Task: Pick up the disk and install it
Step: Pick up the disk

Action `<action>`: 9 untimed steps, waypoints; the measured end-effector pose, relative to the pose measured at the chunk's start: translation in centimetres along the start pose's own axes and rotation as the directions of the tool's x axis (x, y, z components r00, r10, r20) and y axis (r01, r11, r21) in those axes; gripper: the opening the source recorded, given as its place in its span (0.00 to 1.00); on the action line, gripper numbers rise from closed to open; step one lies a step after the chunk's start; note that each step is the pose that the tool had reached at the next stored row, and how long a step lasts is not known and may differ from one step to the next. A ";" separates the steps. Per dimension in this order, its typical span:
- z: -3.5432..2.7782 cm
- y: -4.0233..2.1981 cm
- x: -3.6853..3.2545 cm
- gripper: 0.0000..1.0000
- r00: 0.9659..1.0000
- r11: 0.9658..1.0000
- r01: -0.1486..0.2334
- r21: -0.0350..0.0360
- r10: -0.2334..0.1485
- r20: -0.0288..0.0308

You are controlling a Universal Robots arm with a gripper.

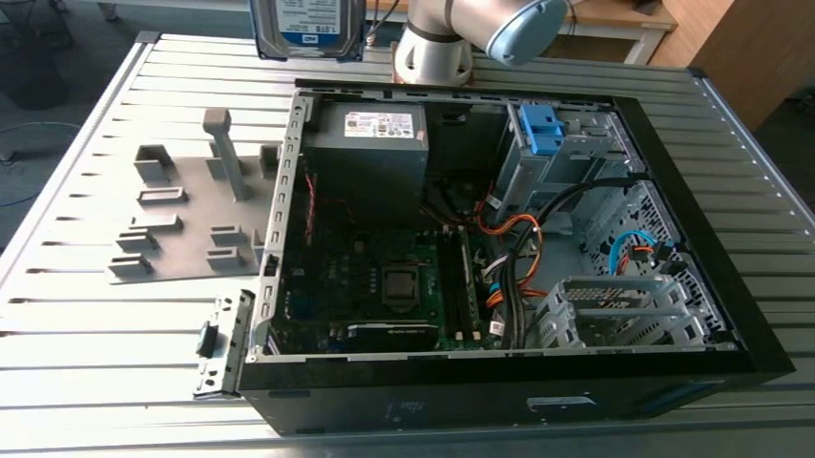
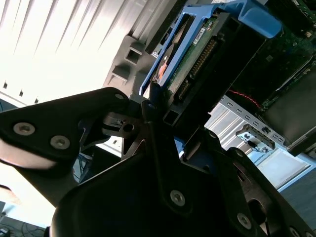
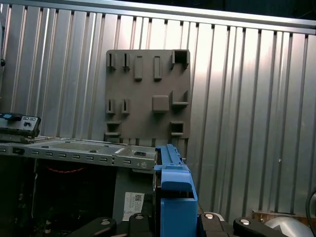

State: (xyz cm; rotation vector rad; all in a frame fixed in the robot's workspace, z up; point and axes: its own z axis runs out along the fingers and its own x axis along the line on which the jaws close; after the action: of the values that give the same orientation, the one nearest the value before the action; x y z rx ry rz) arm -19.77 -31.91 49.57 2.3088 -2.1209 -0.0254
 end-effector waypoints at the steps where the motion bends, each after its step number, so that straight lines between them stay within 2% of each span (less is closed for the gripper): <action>1: 0.00 -0.03 0.05 0.37 1.000 1.000 0.000 0.000 0.000 0.000; 9: 0.02 -0.27 0.43 0.37 1.000 1.000 0.000 0.000 0.000 0.000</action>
State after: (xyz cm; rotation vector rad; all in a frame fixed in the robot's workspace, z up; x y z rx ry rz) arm -19.47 -32.31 49.54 2.3088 -2.1208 -0.0254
